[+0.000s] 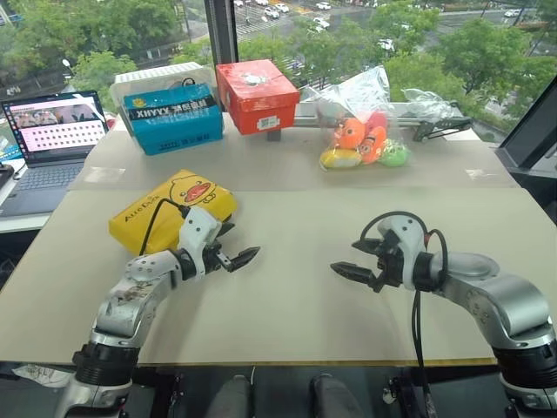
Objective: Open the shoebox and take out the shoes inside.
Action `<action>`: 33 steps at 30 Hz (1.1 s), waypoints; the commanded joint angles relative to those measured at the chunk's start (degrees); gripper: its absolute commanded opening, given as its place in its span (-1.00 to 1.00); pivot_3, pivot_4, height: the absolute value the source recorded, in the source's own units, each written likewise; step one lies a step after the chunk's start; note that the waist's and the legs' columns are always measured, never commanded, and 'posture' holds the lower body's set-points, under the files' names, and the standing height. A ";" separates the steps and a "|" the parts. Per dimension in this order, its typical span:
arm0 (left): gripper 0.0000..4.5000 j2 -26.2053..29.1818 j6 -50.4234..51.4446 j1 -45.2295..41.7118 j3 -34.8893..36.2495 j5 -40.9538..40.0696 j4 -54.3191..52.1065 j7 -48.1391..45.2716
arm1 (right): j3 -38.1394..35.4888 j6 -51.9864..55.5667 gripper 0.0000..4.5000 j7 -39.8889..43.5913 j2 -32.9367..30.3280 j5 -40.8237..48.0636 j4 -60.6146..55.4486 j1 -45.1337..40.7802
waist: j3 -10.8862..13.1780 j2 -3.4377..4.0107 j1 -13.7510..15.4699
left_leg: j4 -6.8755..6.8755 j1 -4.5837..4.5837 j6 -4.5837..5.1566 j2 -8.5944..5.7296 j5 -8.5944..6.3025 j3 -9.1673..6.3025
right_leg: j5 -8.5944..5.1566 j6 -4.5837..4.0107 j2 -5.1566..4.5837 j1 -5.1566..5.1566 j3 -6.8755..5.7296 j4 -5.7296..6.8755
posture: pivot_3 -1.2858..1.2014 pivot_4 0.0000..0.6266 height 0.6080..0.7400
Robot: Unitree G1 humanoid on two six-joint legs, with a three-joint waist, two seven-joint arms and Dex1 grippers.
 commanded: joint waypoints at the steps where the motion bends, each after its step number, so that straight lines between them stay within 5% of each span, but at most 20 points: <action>1: 1.00 0.79 4.09 -2.52 3.07 -6.31 -3.41 -2.21 | -1.70 -0.49 0.99 1.81 -0.84 1.54 -2.03 -0.36 | 0.00 0.00 0.00 | 0.00 0.00 0.00 0.00 0.00 0.00 | 0.00 0.00 0.00 0.00 0.00 0.00 | 0.03 -0.52 1.00; 5: 1.00 4.38 15.98 -12.10 14.23 -23.90 -8.18 -2.42 | -3.99 1.70 0.99 5.55 -1.20 7.38 -2.63 -6.35 | 0.29 -0.33 -0.16 | 0.09 -0.06 0.00 0.12 0.00 -0.05 | 0.00 0.00 0.07 -0.09 -0.03 0.09 | 0.03 -0.52 1.00; 11: 1.00 14.63 13.52 -13.78 16.19 -18.12 -4.17 -3.70 | 1.29 -0.53 0.99 8.26 -0.46 4.41 1.96 -13.89 | 0.25 -0.33 -1.20 | -0.08 0.36 0.05 0.15 -0.06 0.18 | -0.29 0.42 0.11 0.20 0.09 0.04 | 0.03 -0.52 1.00; 13: 0.76 16.93 10.89 -13.09 17.31 -15.55 -1.48 -3.91 | 2.66 -1.61 1.00 9.00 0.65 3.62 3.84 -16.11 | 0.28 -0.39 -1.19 | -0.08 0.29 0.05 0.15 -0.06 0.15 | -0.24 0.30 0.13 0.09 0.09 0.07 | 0.03 -0.52 1.00; 16: 0.34 20.21 6.31 -12.24 19.94 -11.64 5.51 -4.08 | 5.35 -3.98 0.67 9.08 4.46 1.35 8.18 -20.74 | 0.31 -0.42 -1.74 | -0.06 0.22 0.05 0.23 -0.06 0.19 | -0.02 -0.07 0.14 -0.01 0.10 0.07 | 0.03 -0.52 1.00; 24: -0.98 24.25 -14.35 -12.70 23.52 -1.78 33.77 -5.17 | 12.80 -17.76 -0.58 7.85 16.56 -10.02 23.12 -29.08 | 0.31 -0.45 -1.39 | -0.13 0.23 -0.01 0.33 -0.10 0.20 | 0.05 -0.19 0.20 -0.15 0.06 0.11 | 0.03 -0.52 1.00; 27: -1.00 25.31 -24.88 -16.71 22.82 2.88 49.08 -3.03 | 14.20 -20.73 -0.99 7.47 20.04 -12.72 26.16 -29.97 | 0.30 -0.50 -1.14 | -0.13 0.13 -0.04 0.29 -0.11 0.15 | 0.06 -0.20 0.14 -0.23 -0.01 0.12 | 0.03 -0.52 1.00; 33: -1.00 26.92 -41.25 -28.42 16.45 14.83 77.61 6.89 | 14.55 -22.05 -0.99 4.06 26.95 -14.81 27.73 -29.63 | 0.22 -0.79 -0.61 | -0.13 0.00 -0.06 0.11 -0.12 0.11 | 0.10 -0.22 0.04 -0.44 -0.11 0.22 | 0.03 -0.52 1.00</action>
